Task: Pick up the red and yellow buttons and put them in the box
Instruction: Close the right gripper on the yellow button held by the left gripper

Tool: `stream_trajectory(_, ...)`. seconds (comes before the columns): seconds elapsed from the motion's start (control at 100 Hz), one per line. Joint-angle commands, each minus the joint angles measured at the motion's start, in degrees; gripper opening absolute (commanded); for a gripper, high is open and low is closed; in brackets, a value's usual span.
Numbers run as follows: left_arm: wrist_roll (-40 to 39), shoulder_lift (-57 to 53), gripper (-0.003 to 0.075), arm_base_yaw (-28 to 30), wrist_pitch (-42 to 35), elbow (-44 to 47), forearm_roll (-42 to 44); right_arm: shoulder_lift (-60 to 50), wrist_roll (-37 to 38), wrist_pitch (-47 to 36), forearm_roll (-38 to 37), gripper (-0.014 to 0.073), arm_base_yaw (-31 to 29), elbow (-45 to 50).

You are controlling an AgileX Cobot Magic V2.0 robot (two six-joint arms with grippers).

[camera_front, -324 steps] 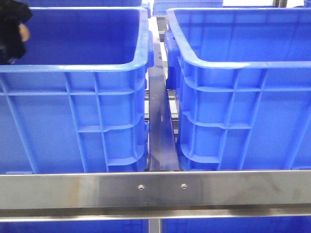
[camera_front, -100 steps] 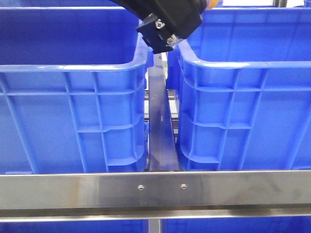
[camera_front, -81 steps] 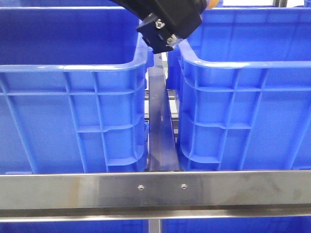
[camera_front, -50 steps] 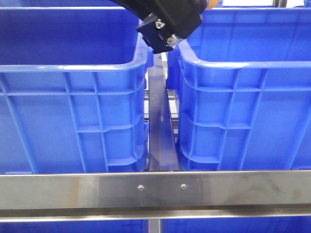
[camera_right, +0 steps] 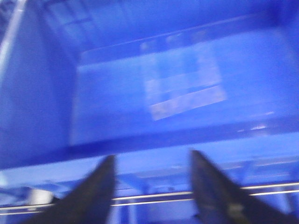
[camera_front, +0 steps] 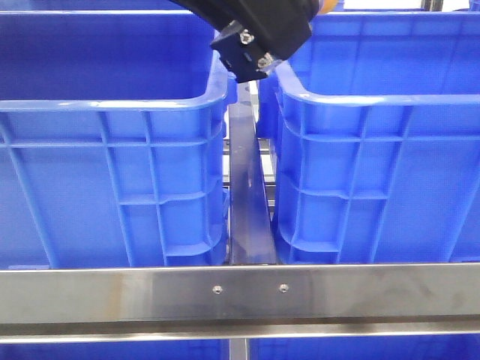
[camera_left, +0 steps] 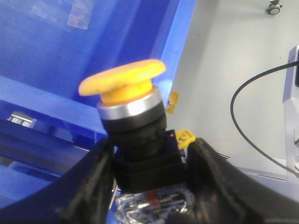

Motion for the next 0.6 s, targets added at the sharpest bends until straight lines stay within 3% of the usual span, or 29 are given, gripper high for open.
stream_trajectory(0.0, 0.0, -2.6, 0.0112, -0.4, -2.1, -1.5, -2.6, 3.6, -2.5, -2.4, 5.8, 0.0564, -0.2, -4.1)
stream_trajectory(0.28, 0.0, -2.6, 0.0112, -0.4, -2.1, -1.5, -2.6, 13.6, -19.3, -0.7, 33.5, 0.0481, -0.2, -9.9)
stream_trajectory(0.41, 0.0, -2.6, 0.0112, -0.4, -2.1, -1.5, -2.6, 20.0, -25.9, 7.3, 46.2, 0.0465, -0.2, -12.9)
stream_trajectory(0.59, 0.0, -2.6, 0.0112, -0.4, -2.1, -1.5, -2.6, 29.3, -31.1, 15.5, 57.5, 0.0466, -0.2, -16.3)
